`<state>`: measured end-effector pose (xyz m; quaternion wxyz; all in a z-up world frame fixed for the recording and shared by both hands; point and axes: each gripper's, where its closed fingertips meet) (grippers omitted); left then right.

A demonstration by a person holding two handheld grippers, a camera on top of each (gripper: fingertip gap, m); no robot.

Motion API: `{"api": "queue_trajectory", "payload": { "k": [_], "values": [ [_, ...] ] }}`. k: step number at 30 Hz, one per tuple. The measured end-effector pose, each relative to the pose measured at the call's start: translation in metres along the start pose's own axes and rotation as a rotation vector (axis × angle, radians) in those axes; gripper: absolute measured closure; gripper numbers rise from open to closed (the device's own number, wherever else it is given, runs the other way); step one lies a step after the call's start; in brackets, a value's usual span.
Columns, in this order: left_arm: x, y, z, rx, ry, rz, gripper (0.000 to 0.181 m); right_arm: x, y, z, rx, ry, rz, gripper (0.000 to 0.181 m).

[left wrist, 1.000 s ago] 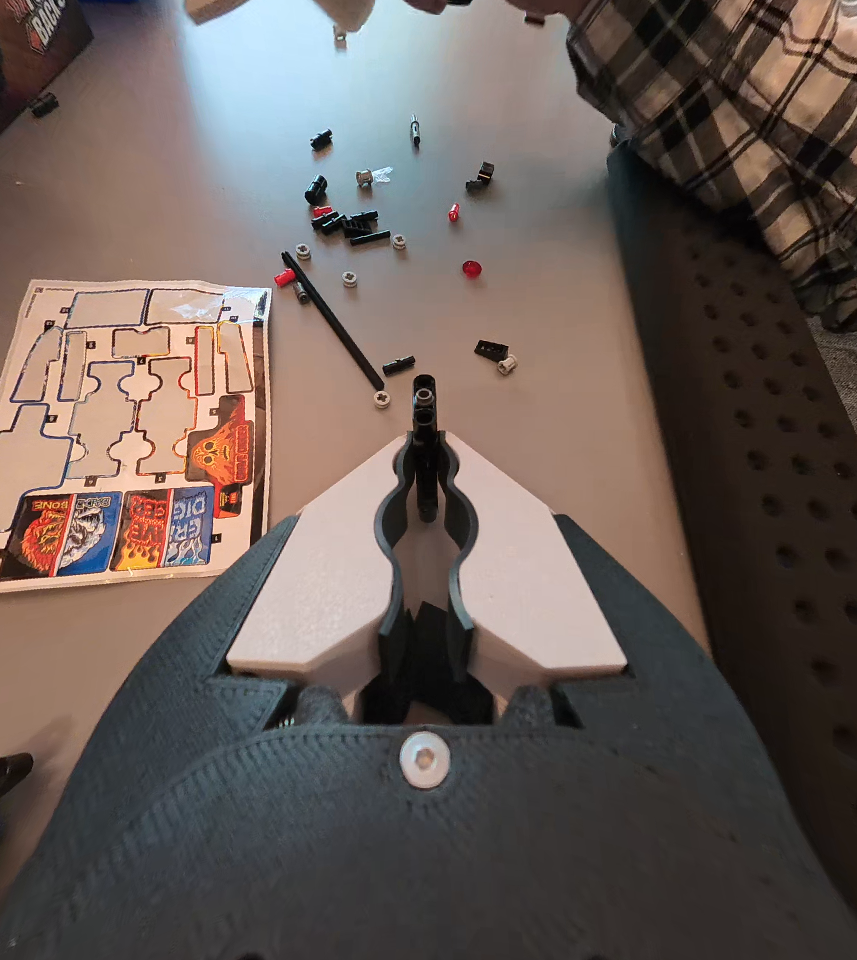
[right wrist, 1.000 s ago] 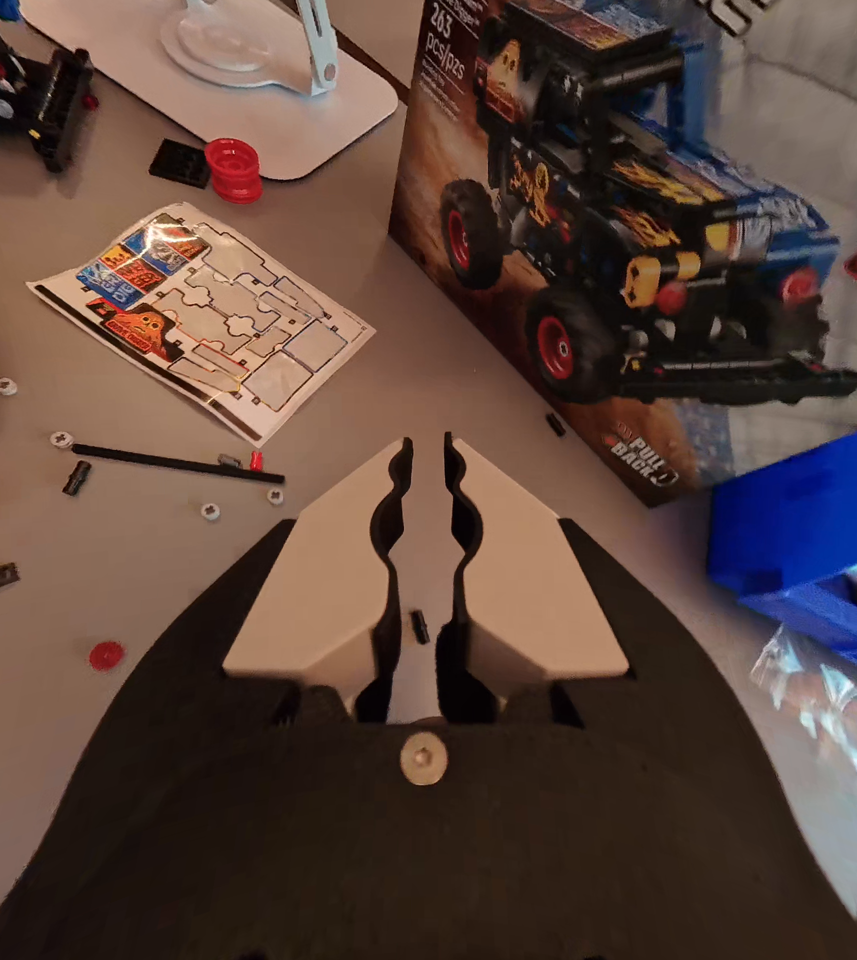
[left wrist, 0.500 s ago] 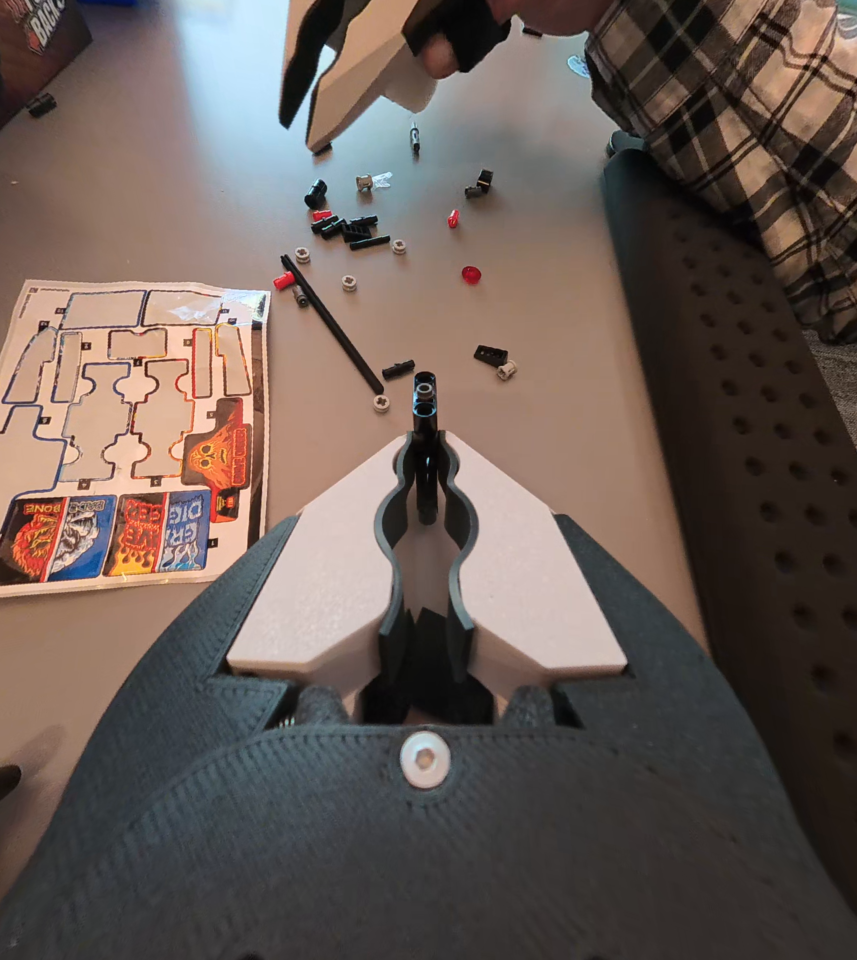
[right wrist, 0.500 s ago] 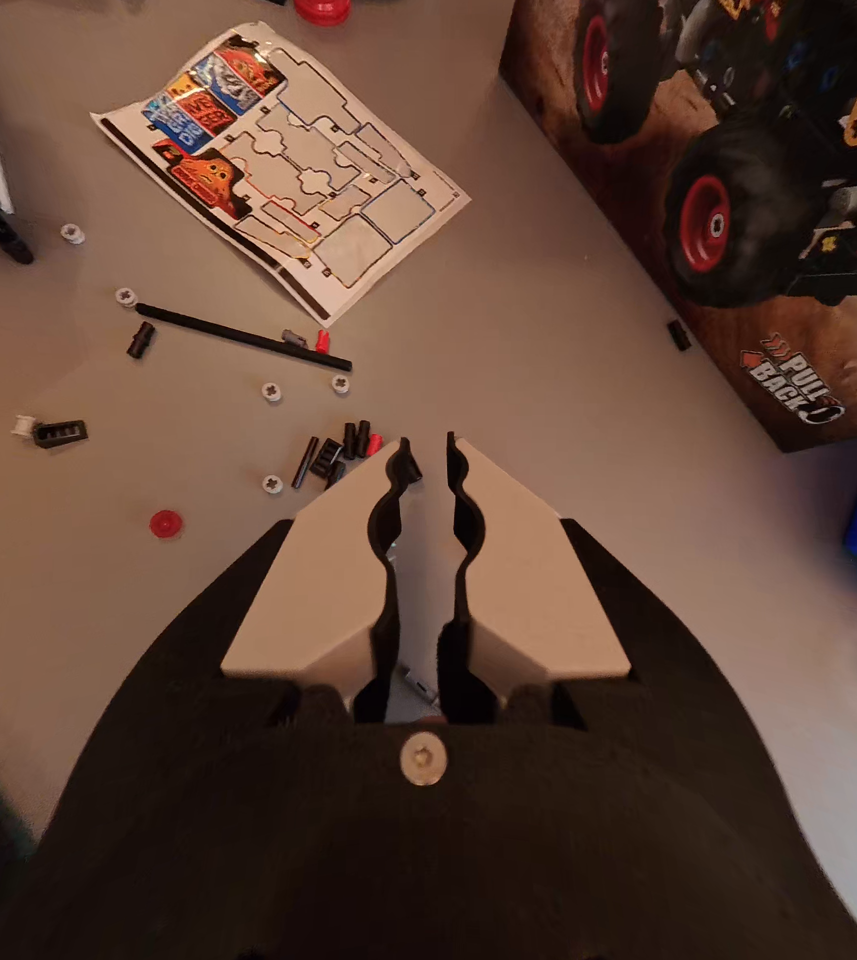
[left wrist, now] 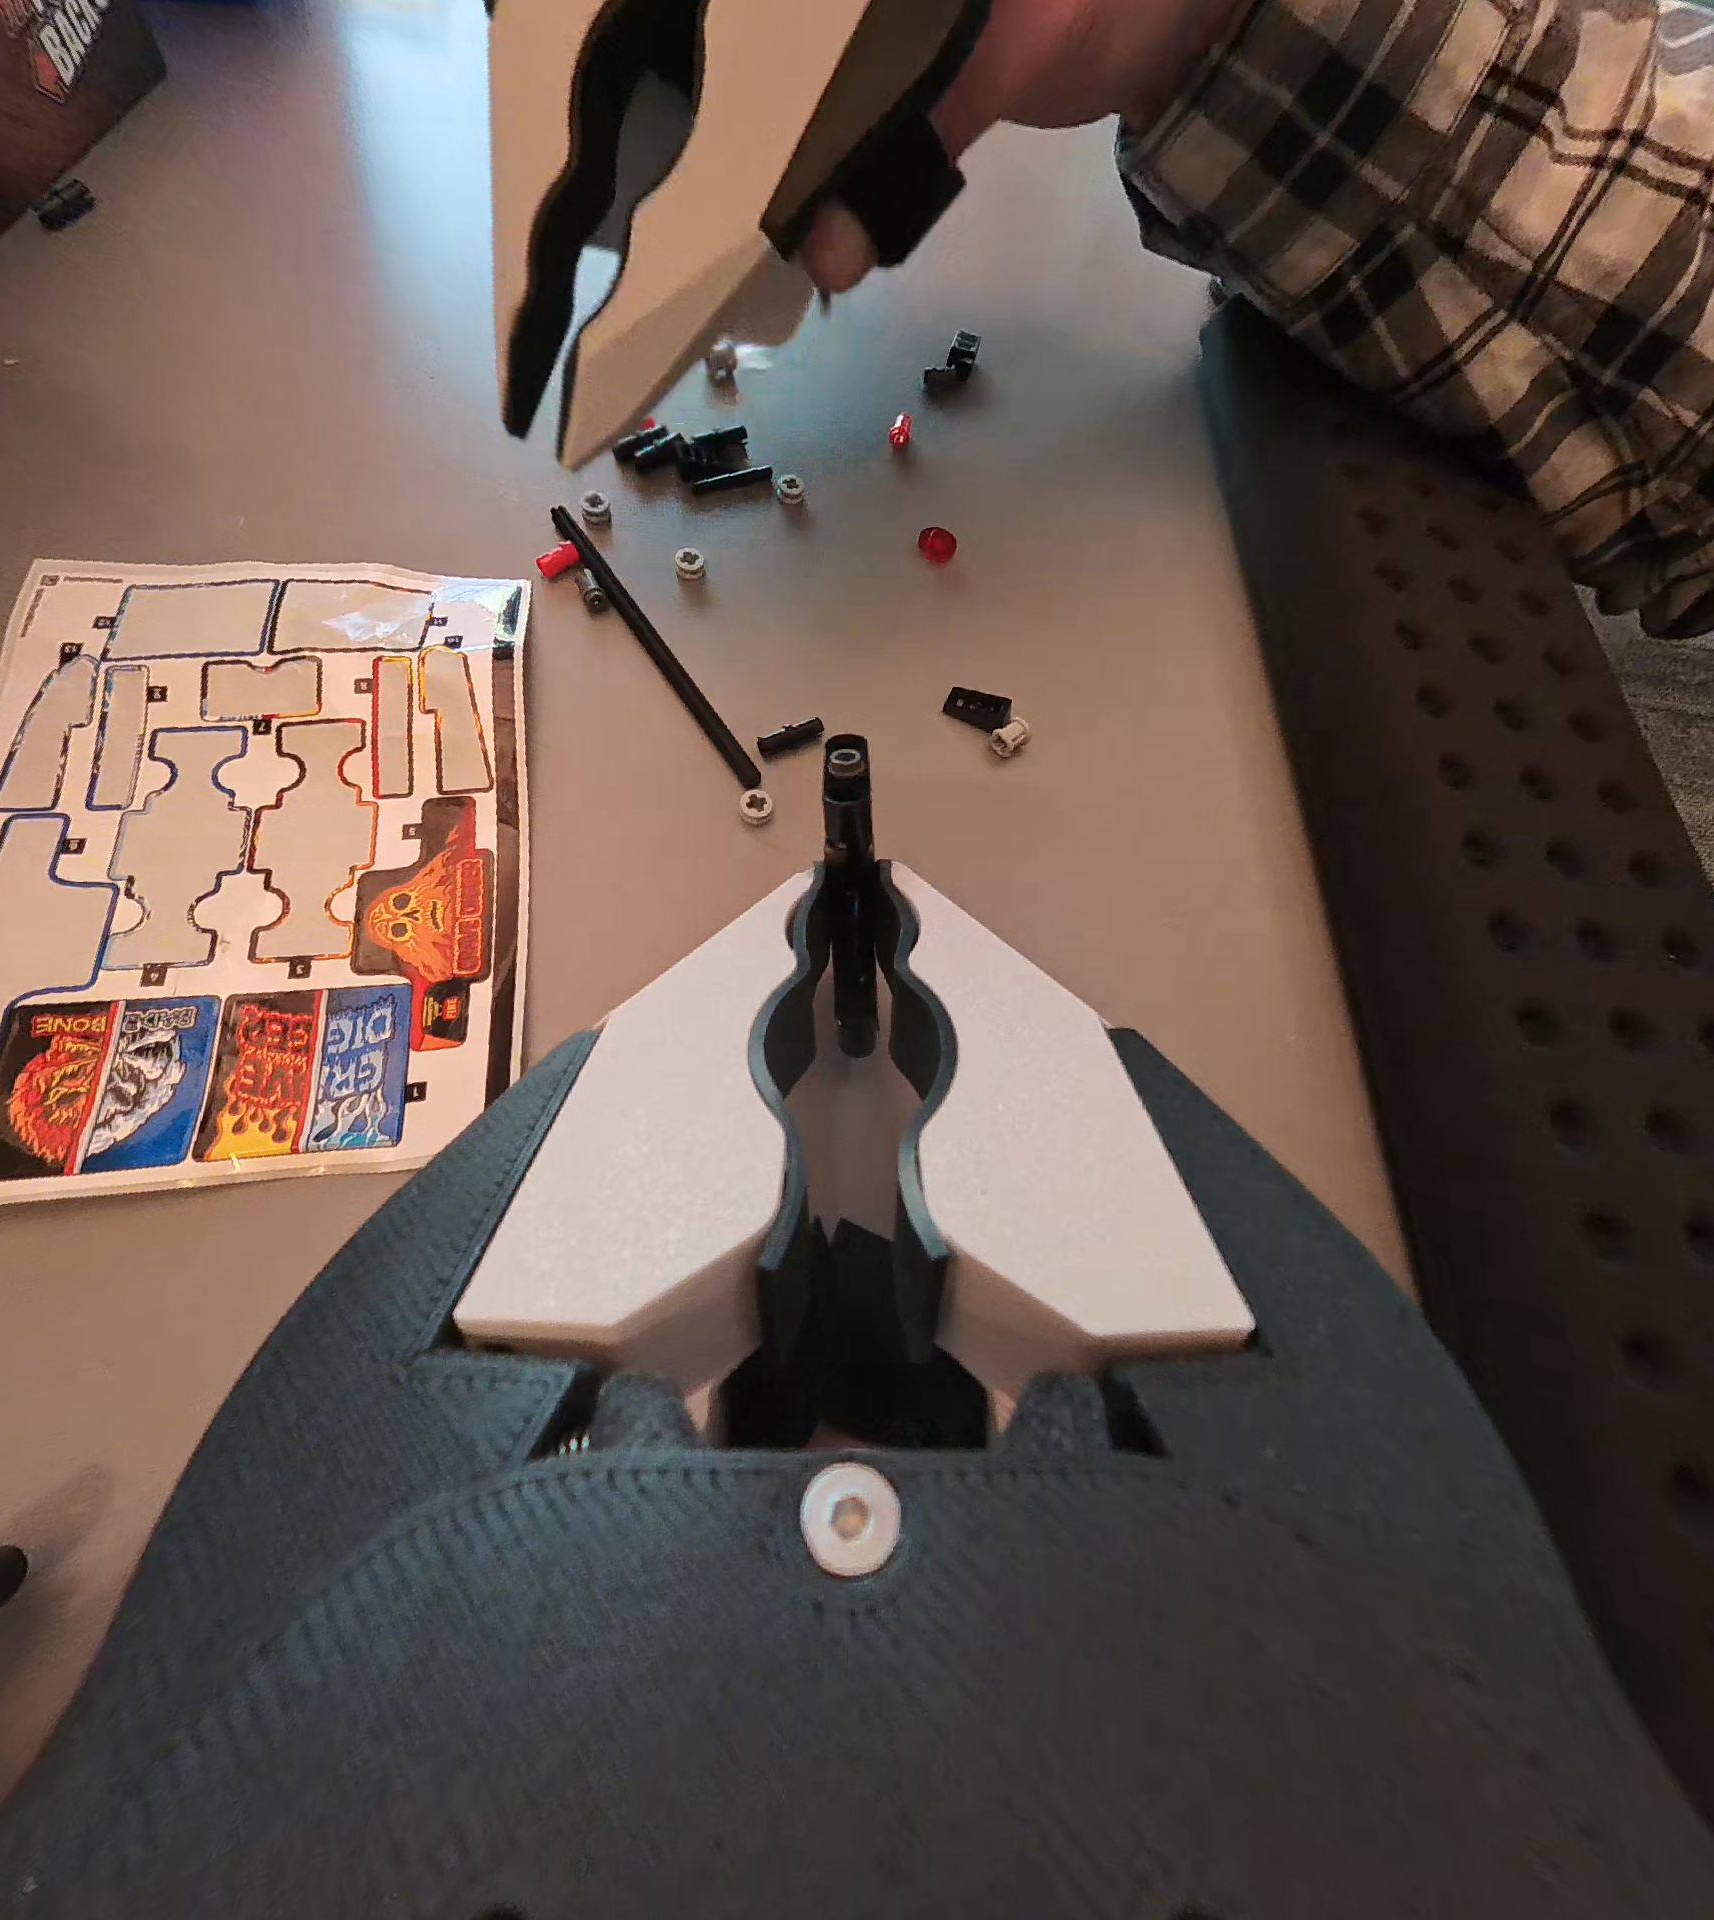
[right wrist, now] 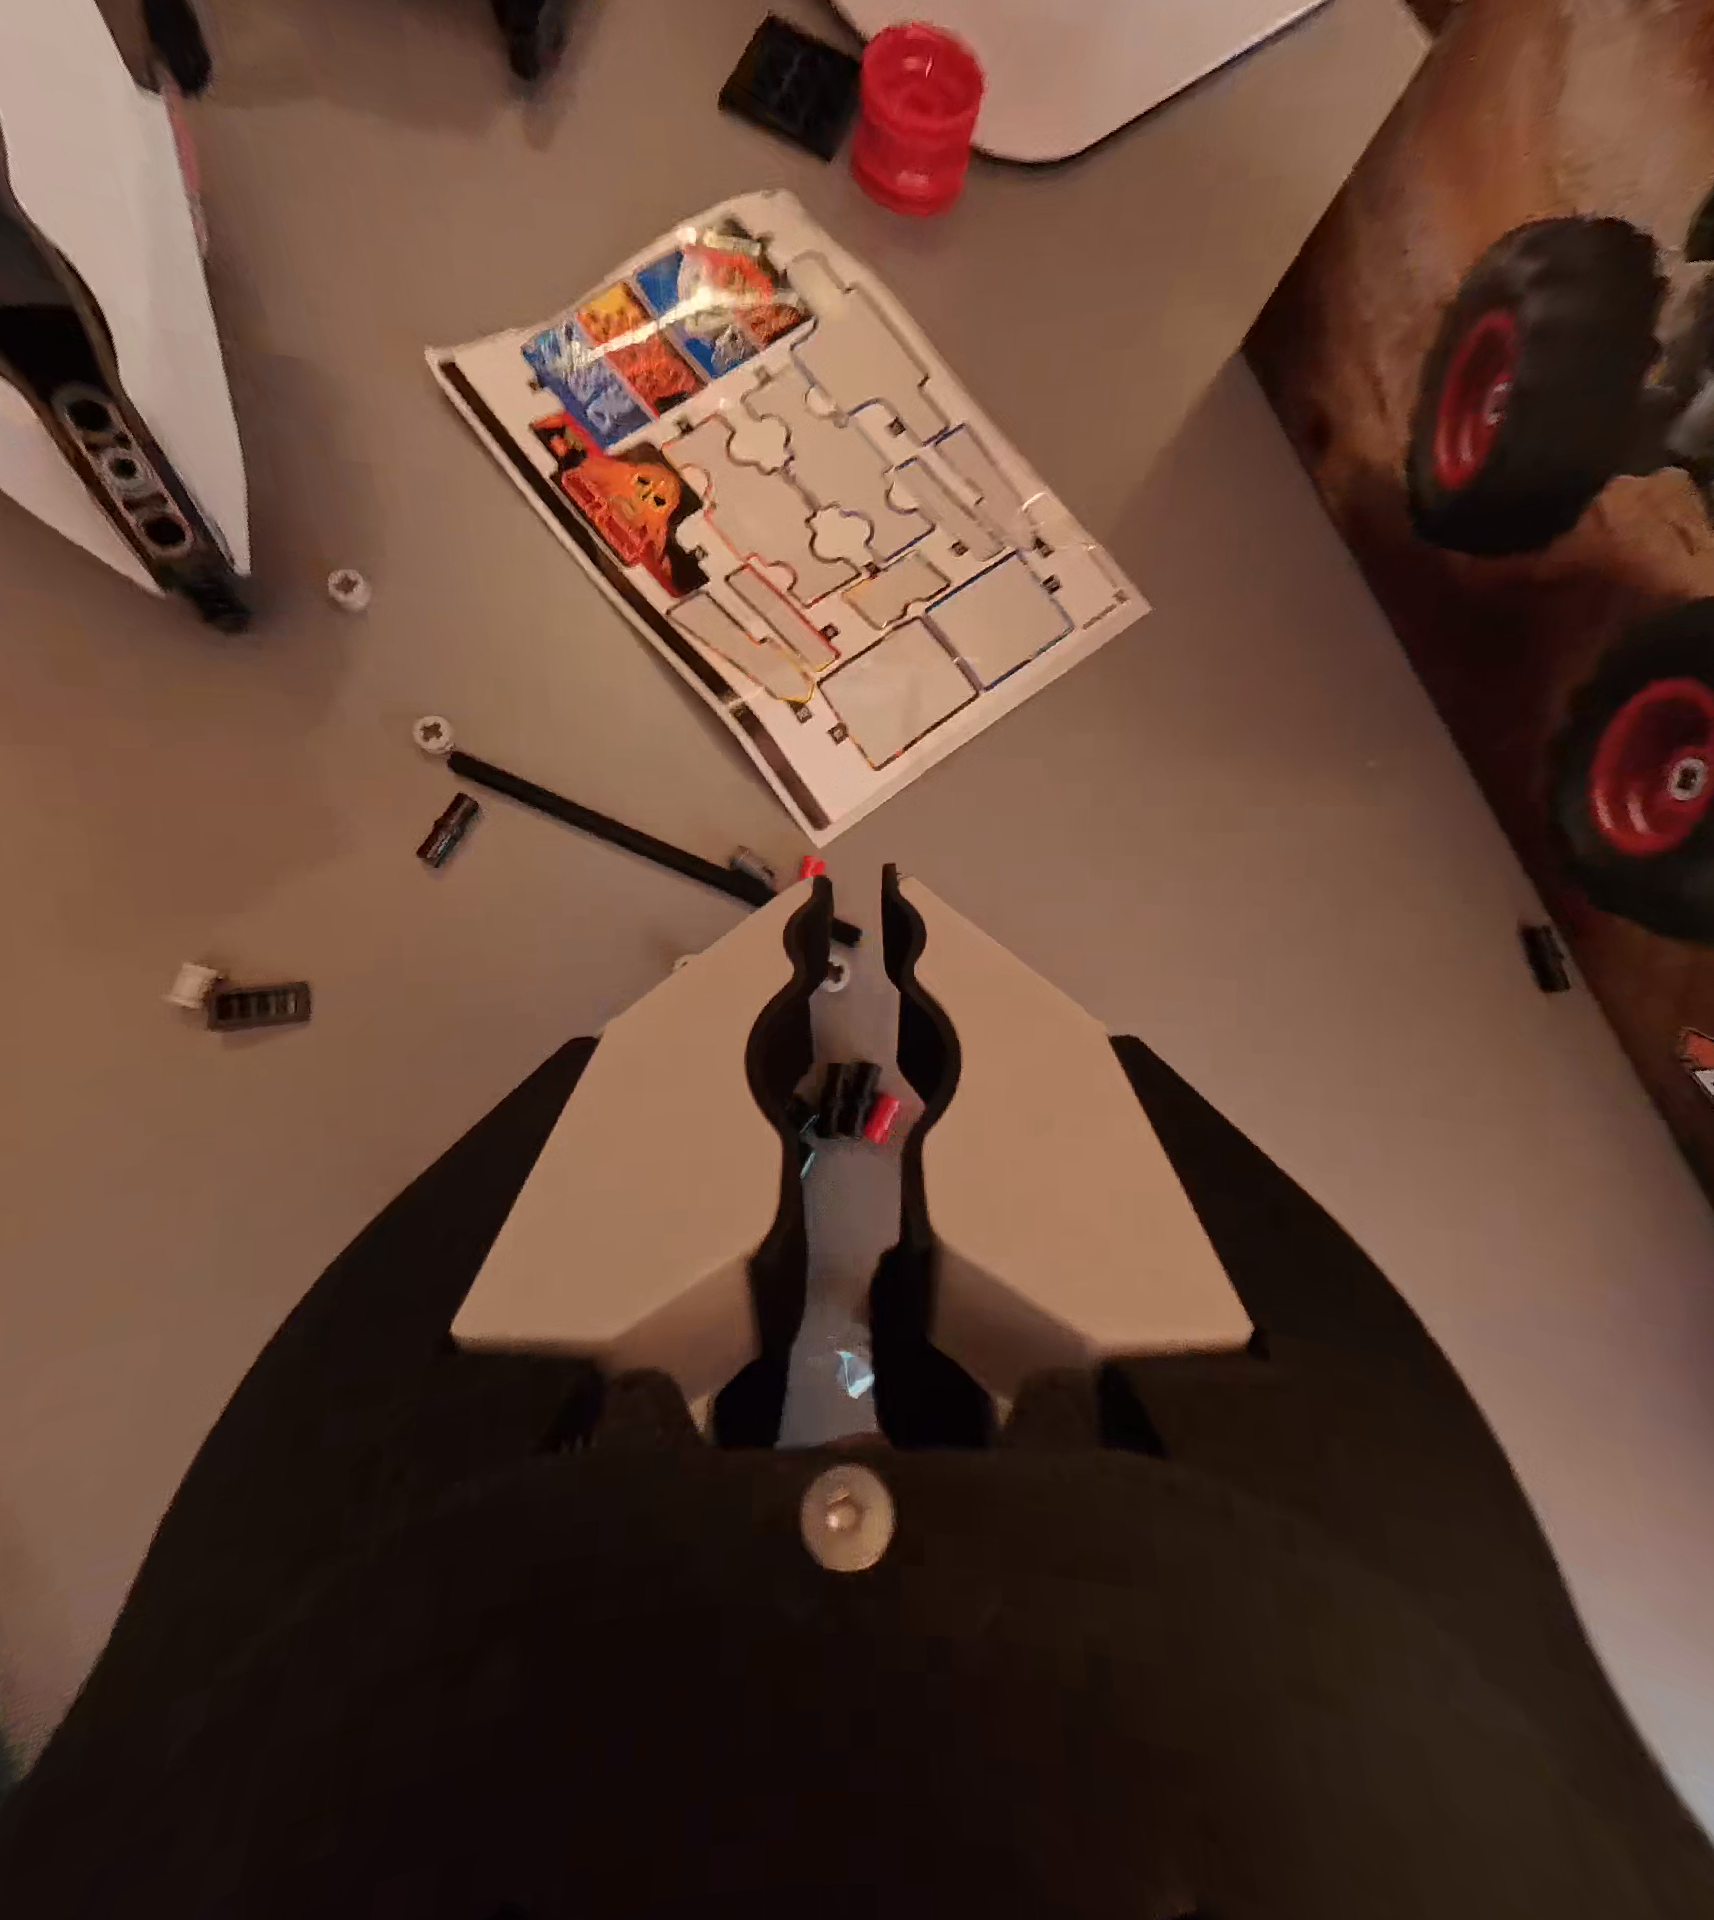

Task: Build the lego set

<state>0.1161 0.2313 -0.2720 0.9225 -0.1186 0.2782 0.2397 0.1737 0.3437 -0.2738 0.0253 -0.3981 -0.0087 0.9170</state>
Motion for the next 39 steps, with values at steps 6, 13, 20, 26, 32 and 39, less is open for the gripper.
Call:
{"api": "queue_trajectory", "payload": {
  "k": [6,13,20,26,32,39],
  "values": [
    [0.000,0.000,0.000,-0.004,-0.001,-0.002,0.174,0.008,0.014,0.006,-0.044,-0.006,0.075,0.175],
    [0.001,0.001,0.000,-0.008,-0.002,-0.003,0.174,0.021,0.018,-0.001,-0.066,0.060,0.102,0.176],
    [0.001,0.001,0.000,-0.015,-0.003,-0.008,0.174,0.026,0.021,-0.006,-0.049,0.083,0.137,0.179],
    [0.000,0.001,-0.001,-0.022,0.007,-0.015,0.174,0.026,0.024,-0.006,-0.050,0.078,0.147,0.180],
    [-0.001,-0.001,-0.002,-0.026,0.017,-0.026,0.174,0.025,0.031,-0.001,-0.058,0.059,0.159,0.180],
    [-0.001,-0.001,-0.003,-0.084,0.036,-0.038,0.174,0.024,0.038,0.003,-0.070,0.035,0.162,0.180]
  ]
}}
Point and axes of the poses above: each gripper's, where its closed fingertips meet, x out along the fingers, z out of its top, y = z × x across the jaws, and after that the axes turned 7 degrees about z, right-handed
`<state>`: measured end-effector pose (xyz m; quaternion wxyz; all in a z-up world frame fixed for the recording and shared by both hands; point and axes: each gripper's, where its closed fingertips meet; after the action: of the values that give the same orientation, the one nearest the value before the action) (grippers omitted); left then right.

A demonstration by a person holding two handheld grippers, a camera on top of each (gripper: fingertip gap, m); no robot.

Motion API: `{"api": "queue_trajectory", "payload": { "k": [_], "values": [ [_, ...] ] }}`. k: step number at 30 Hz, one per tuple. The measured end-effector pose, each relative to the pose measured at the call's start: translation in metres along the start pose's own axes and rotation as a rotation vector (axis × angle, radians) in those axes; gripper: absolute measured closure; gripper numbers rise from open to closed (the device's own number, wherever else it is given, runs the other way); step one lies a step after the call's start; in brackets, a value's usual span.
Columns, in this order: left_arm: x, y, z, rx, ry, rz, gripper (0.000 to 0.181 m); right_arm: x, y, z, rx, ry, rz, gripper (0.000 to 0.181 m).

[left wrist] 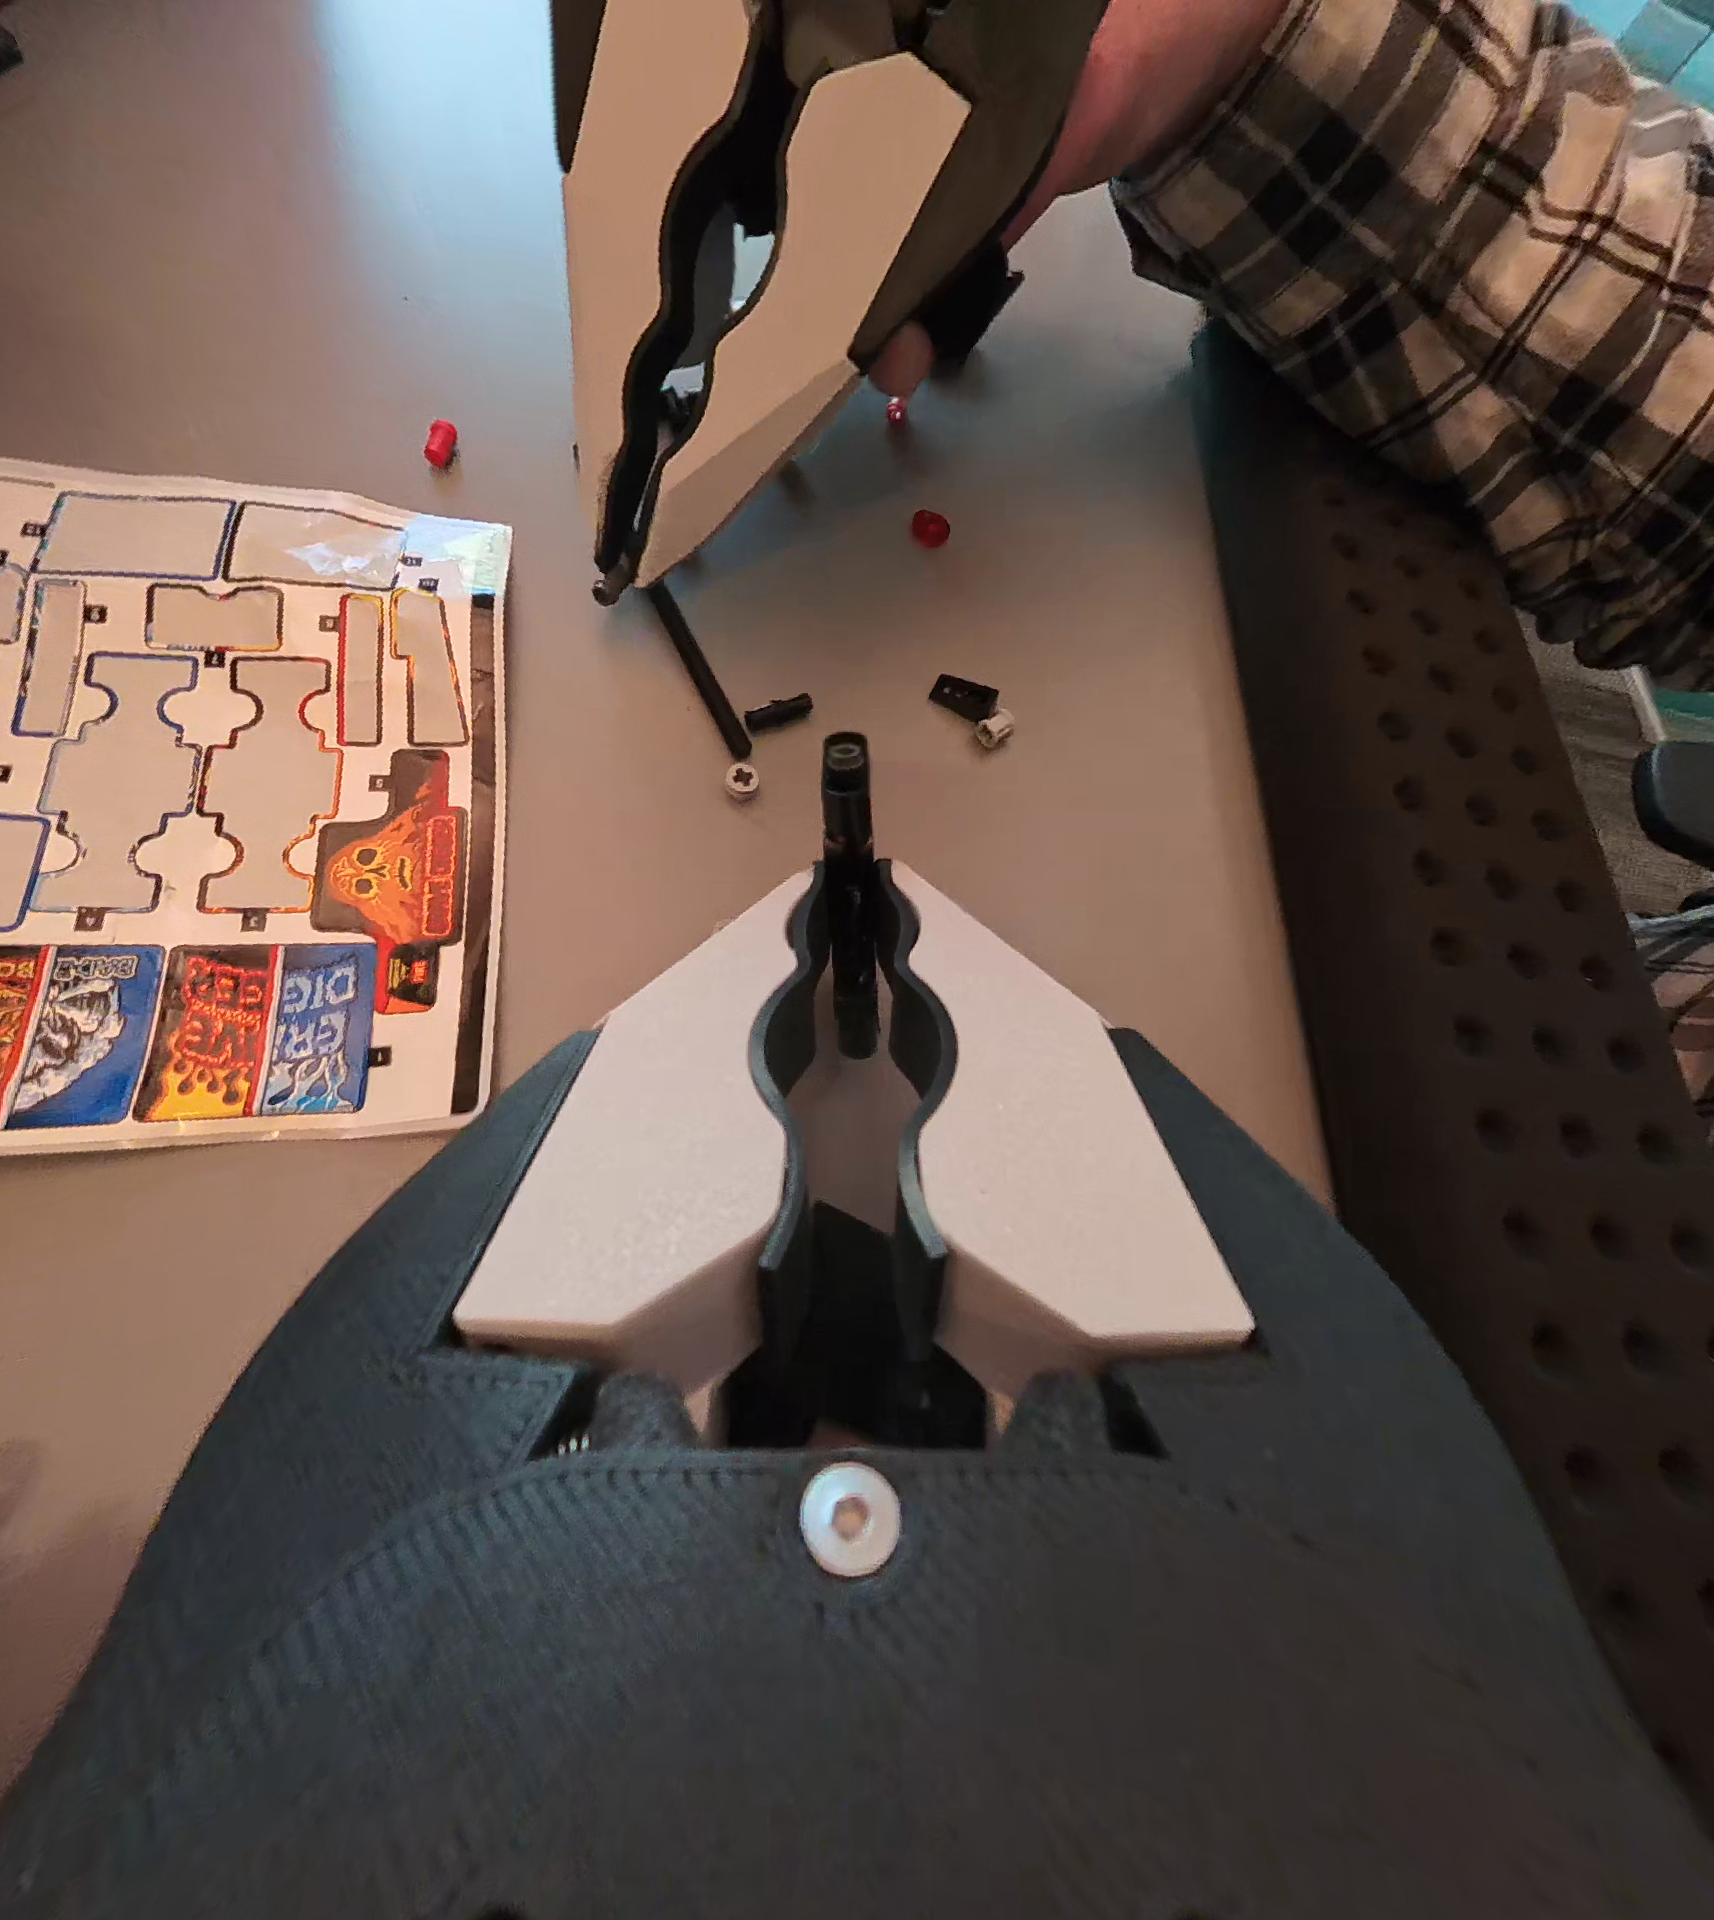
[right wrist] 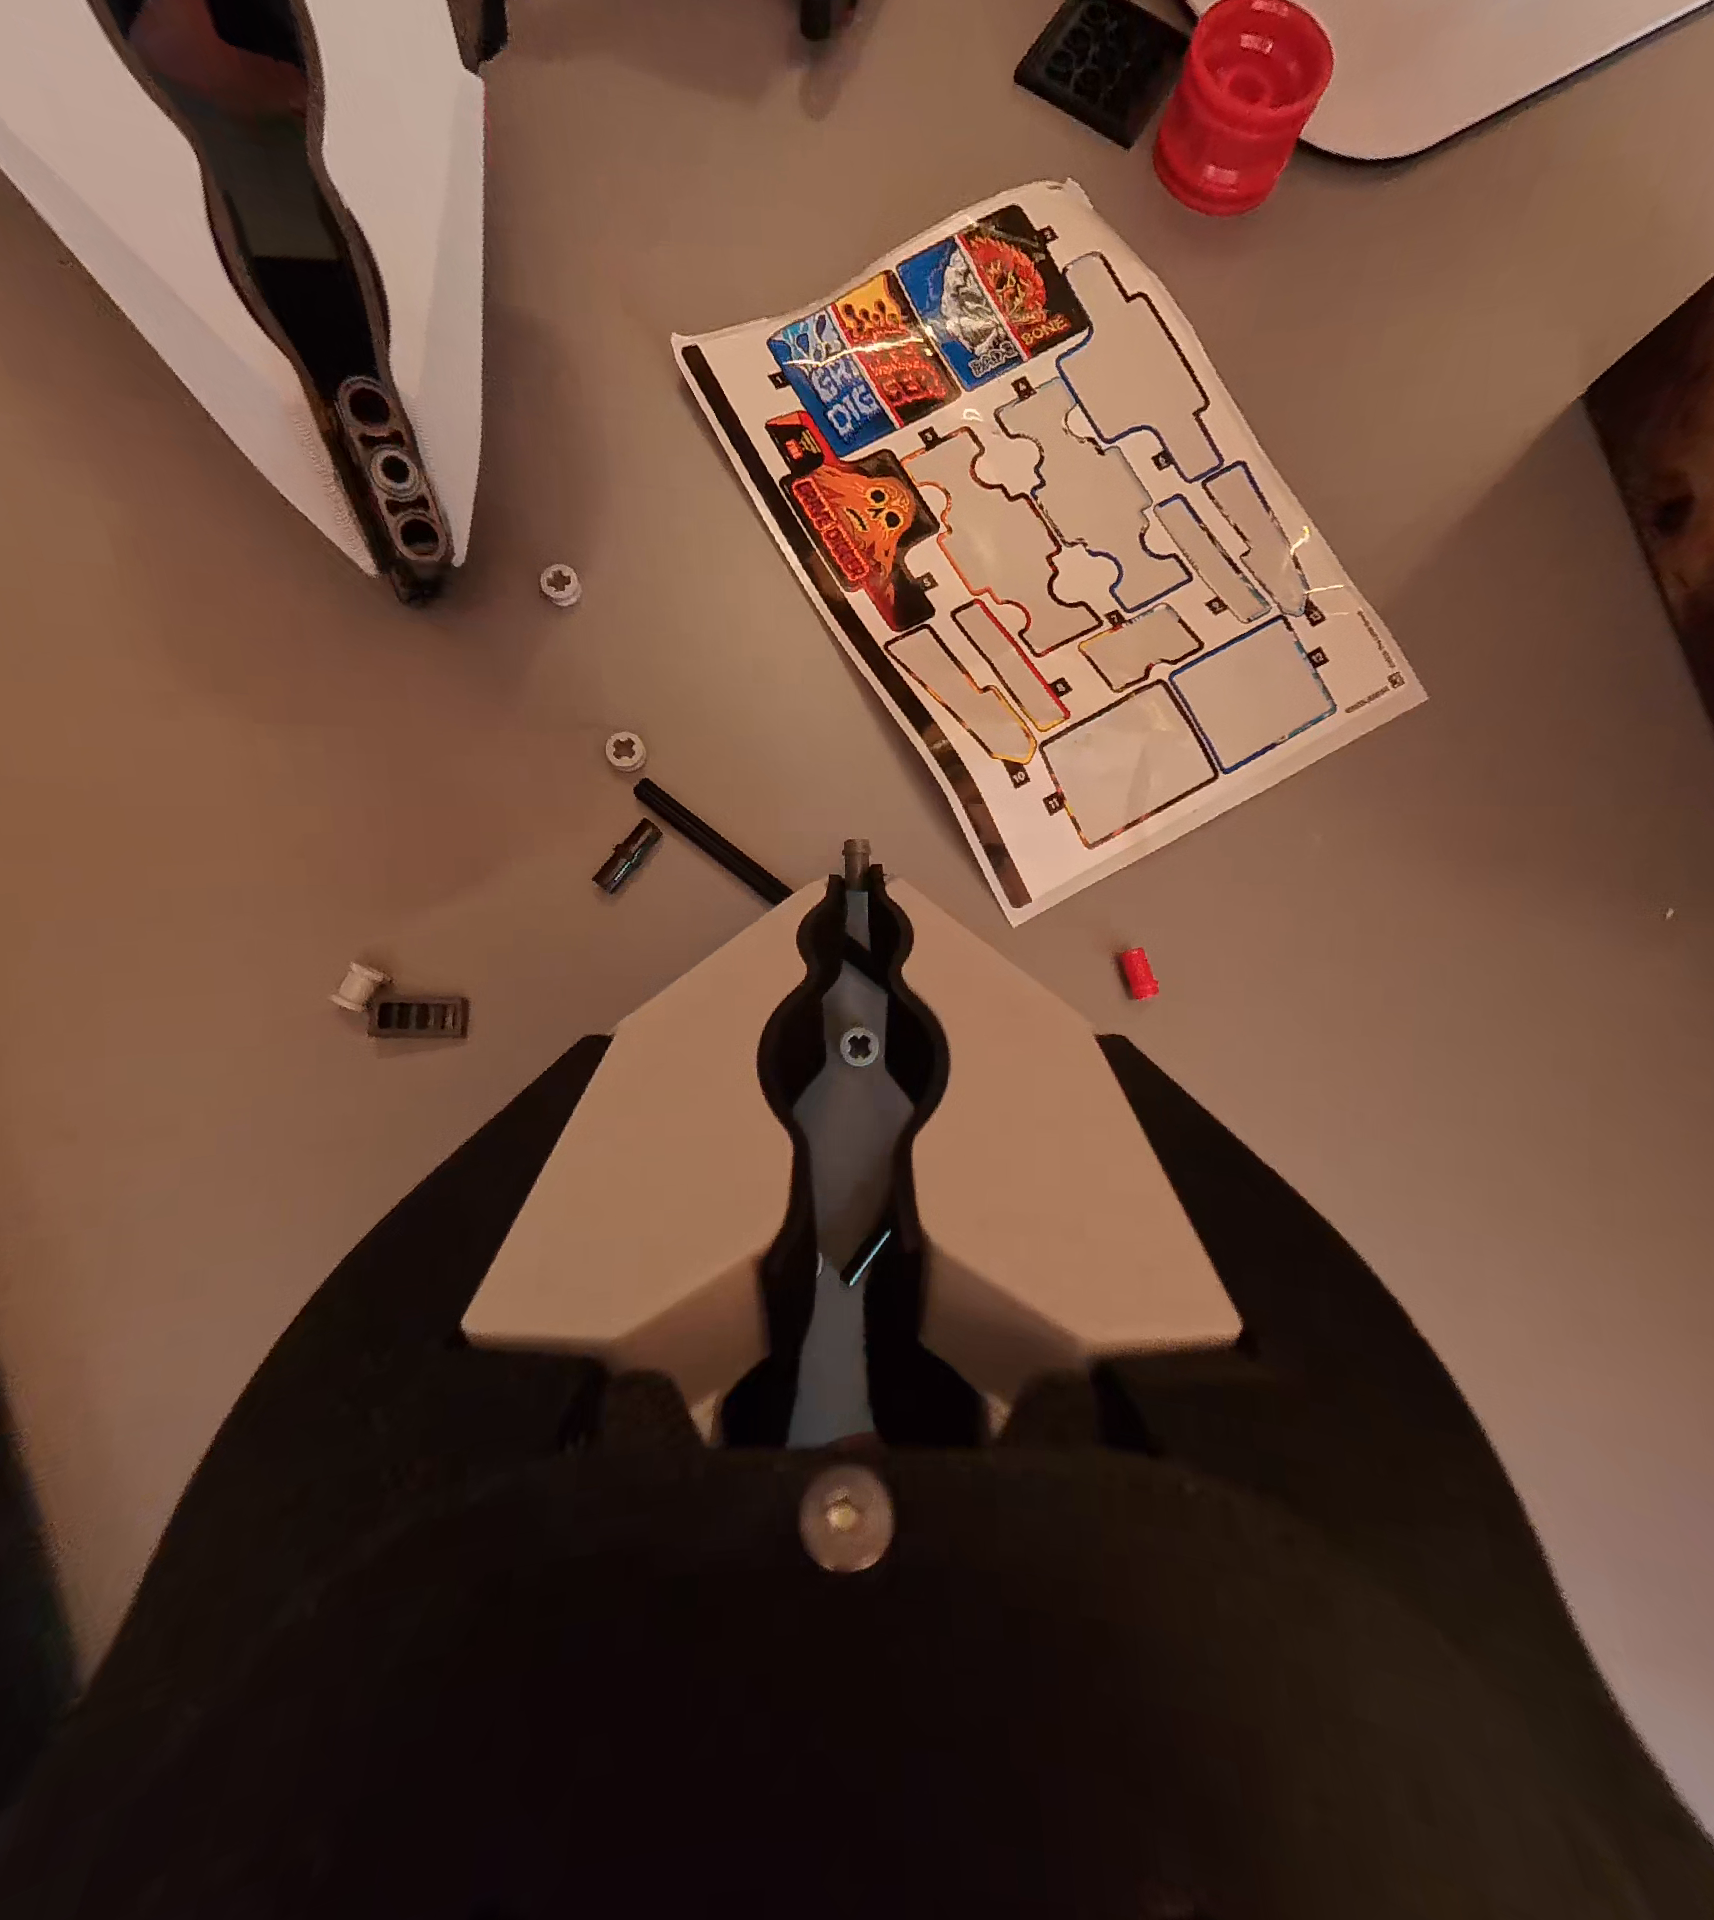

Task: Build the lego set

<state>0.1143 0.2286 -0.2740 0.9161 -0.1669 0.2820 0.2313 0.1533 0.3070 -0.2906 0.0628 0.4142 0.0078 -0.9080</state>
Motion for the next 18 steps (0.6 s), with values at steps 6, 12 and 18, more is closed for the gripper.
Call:
{"api": "queue_trajectory", "payload": {
  "k": [6,12,18],
  "values": [
    [-0.001,0.006,0.000,-0.089,0.000,0.004,0.174,0.000,0.000,0.001,0.002,-0.015,-0.006,0.180],
    [-0.001,0.012,-0.001,-0.132,-0.005,0.017,0.173,-0.002,0.001,0.004,0.005,-0.037,-0.010,0.180],
    [-0.002,0.014,-0.002,-0.145,0.003,0.020,0.172,-0.004,0.000,0.005,0.003,-0.049,-0.020,0.180]
  ]
}}
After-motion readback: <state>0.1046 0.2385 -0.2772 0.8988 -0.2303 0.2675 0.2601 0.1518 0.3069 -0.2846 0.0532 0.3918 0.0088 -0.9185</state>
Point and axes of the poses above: each gripper's, where its closed fingertips meet, x out along the fingers, z out of its top, y = z × x across the jaws, and after that the axes turned 7 degrees about z, right-handed
